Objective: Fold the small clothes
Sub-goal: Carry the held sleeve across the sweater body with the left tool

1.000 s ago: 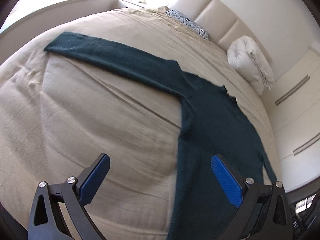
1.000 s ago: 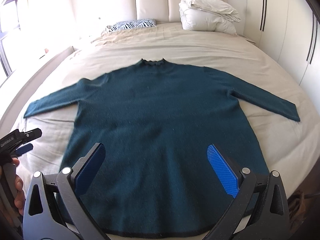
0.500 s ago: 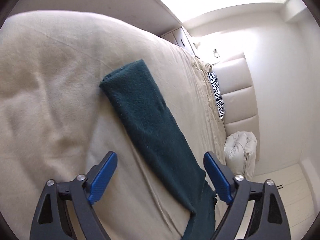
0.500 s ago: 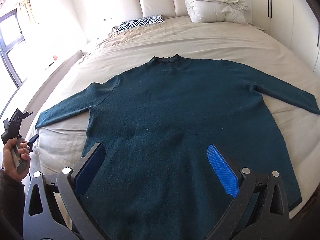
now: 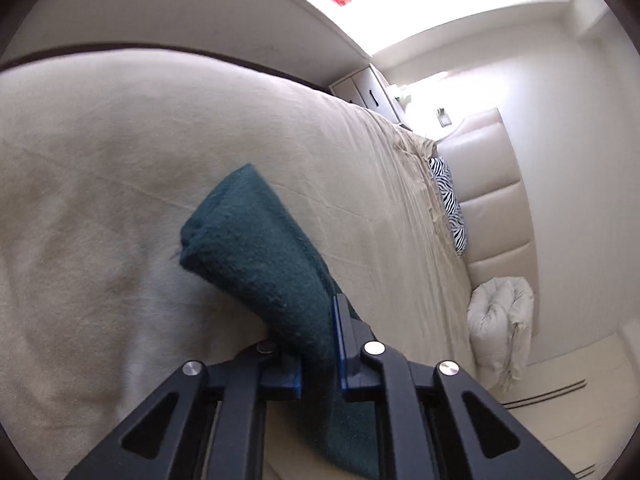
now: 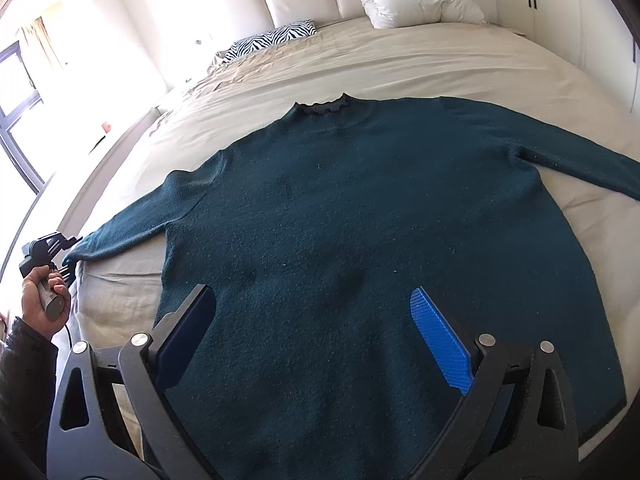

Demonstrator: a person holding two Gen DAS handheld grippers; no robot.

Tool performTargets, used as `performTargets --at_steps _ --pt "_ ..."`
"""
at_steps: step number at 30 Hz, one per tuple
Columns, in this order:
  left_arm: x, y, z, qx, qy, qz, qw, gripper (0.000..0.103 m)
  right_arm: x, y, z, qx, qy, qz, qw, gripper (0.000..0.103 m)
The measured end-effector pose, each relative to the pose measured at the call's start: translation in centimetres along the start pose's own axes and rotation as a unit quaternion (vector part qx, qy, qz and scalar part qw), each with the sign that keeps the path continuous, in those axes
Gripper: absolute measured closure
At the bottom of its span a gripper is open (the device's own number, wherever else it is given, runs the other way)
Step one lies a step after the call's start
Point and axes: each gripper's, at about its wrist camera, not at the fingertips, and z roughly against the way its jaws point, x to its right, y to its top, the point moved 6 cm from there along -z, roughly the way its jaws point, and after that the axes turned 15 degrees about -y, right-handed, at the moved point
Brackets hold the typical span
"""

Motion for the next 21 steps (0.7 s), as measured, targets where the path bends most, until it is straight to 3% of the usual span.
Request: performTargets --at_steps 3,5,6,7,9,13,15,16,18,19,21 --pt "5.4 -2.0 -1.8 -0.027 0.014 -0.115 0.993 0.094 1.4 0.1 -0.9 -0.017 0.012 -0.023 1.0 0.023" --pt "9.8 -4.4 -3.8 -0.055 0.016 -0.197 0.9787 0.095 2.1 0.2 -1.6 -0.029 0.023 -0.036 0.999 0.032" --pt "11.9 -6.3 -4.8 -0.07 0.02 -0.245 0.9669 0.095 2.5 0.3 -1.8 -0.031 0.027 -0.04 0.998 0.034" --pt "14.0 -8.4 -5.8 -0.085 0.023 -0.296 0.951 0.095 2.8 0.5 -2.1 -0.032 0.03 -0.041 0.998 0.036" --pt "17.0 -14.8 -6.9 -0.122 0.032 -0.4 0.9076 0.095 3.3 1.0 -2.4 -0.03 0.034 -0.047 0.998 0.036" --pt "17.9 -27.2 -8.8 -0.169 0.067 -0.585 0.7908 0.095 4.0 2.9 -3.8 -0.041 0.072 -0.066 0.994 0.036" --pt "17.1 -31.7 -8.7 -0.183 0.081 -0.641 0.7412 0.094 3.8 4.1 -4.6 -0.052 0.101 -0.073 0.991 0.036" --pt "16.5 -33.1 -9.0 -0.189 0.089 -0.661 0.7209 0.094 3.6 4.7 -5.1 -0.06 0.116 -0.073 0.989 0.036" --pt "15.7 -34.7 -9.3 -0.196 0.102 -0.683 0.6962 0.094 2.8 5.9 -6.4 -0.081 0.148 -0.079 0.983 0.036" --pt "15.3 -34.9 -9.3 -0.199 0.106 -0.686 0.6918 0.094 2.1 6.6 -7.4 -0.099 0.171 -0.083 0.977 0.036" --pt "14.8 -34.7 -9.3 -0.2 0.108 -0.684 0.6932 0.093 0.7 7.7 -9.2 -0.131 0.204 -0.095 0.966 0.036"
